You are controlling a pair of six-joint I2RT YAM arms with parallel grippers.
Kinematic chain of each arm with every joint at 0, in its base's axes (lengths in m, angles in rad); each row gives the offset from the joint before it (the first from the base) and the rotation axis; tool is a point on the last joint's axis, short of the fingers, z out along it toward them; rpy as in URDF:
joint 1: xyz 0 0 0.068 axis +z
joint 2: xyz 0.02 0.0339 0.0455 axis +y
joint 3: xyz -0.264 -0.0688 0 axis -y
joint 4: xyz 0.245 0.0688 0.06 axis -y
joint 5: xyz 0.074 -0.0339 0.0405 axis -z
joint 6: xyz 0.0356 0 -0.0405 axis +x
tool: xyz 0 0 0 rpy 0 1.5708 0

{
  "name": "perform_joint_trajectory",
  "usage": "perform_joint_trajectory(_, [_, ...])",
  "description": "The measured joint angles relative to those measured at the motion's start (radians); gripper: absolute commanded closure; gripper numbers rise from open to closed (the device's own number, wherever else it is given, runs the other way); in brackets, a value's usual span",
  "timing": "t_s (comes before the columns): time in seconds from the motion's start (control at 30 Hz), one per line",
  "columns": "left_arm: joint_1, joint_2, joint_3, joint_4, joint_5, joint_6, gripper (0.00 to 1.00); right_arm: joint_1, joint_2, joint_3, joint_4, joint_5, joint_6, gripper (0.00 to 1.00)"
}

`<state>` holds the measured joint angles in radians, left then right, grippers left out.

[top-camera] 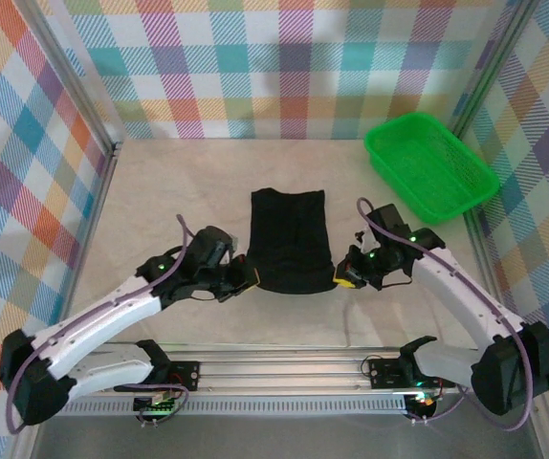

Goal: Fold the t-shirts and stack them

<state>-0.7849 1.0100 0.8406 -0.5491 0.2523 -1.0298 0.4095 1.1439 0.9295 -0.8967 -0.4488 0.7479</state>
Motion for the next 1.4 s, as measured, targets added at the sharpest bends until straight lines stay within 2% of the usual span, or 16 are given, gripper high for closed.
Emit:
perform_joint_trajectory(0.1, [0.0, -0.048, 0.007, -0.002, -0.011, -0.01, 1.0, 0.0, -0.01, 0.09, -0.057, 0.014, 0.002, 1.0])
perform_joint_trajectory(0.3, [0.019, -0.029, 0.081, -0.015, -0.072, -0.026, 1.0, 0.0, 0.05, 0.256, -0.113, 0.045, 0.004, 1.0])
perform_joint_trajectory(0.47, [0.118, 0.019, 0.103, 0.047, -0.108, -0.049, 1.0, -0.016, 0.202, 0.398, -0.112, 0.059, 0.003, 1.0])
perform_joint_trajectory(0.57, [0.188, 0.124, 0.127, 0.119, -0.096, -0.065, 1.0, -0.04, 0.293, 0.46, -0.1, 0.064, 0.003, 1.0])
perform_joint_trajectory(0.77, [0.298, 0.437, 0.227, 0.285, -0.023, -0.078, 1.0, -0.111, 0.523, 0.638, -0.064, 0.075, 0.003, 1.0])
perform_joint_trajectory(0.8, [0.319, 0.492, 0.257, 0.3, -0.011, -0.077, 1.0, -0.121, 0.569, 0.681, -0.057, 0.075, 0.002, 0.98])
perform_joint_trajectory(0.83, [0.344, 0.556, 0.298, 0.311, 0.0, -0.077, 1.0, -0.132, 0.628, 0.735, -0.045, 0.074, 0.0, 0.9])
perform_joint_trajectory(0.9, [0.39, 0.658, 0.378, 0.319, 0.013, -0.076, 0.9, -0.149, 0.737, 0.839, -0.025, 0.067, -0.002, 0.73])
perform_joint_trajectory(1.0, [0.456, 0.796, 0.51, 0.315, 0.014, -0.056, 0.59, -0.173, 0.921, 1.014, 0.002, 0.047, -0.022, 0.61])
perform_joint_trajectory(1.07, [0.481, 0.863, 0.592, 0.308, 0.007, -0.036, 0.51, -0.182, 1.013, 1.101, 0.012, 0.047, -0.039, 0.57])
perform_joint_trajectory(1.13, [0.494, 0.884, 0.64, 0.287, -0.012, -0.018, 0.49, -0.188, 1.051, 1.125, 0.011, 0.049, -0.059, 0.55])
perform_joint_trajectory(1.2, [0.479, 0.865, 0.644, 0.263, -0.033, -0.012, 0.49, -0.194, 1.035, 1.106, 0.005, 0.053, -0.075, 0.55])
perform_joint_trajectory(1.27, [0.432, 0.817, 0.607, 0.256, -0.053, -0.031, 0.49, -0.194, 0.964, 1.007, 0.039, 0.055, -0.084, 0.54])
perform_joint_trajectory(1.33, [0.345, 0.747, 0.532, 0.257, -0.064, -0.09, 0.47, -0.194, 0.831, 0.831, 0.078, 0.055, -0.084, 0.53])
perform_joint_trajectory(1.4, [0.235, 0.696, 0.461, 0.276, -0.074, -0.192, 0.37, -0.194, 0.686, 0.653, 0.134, 0.052, -0.08, 0.5])
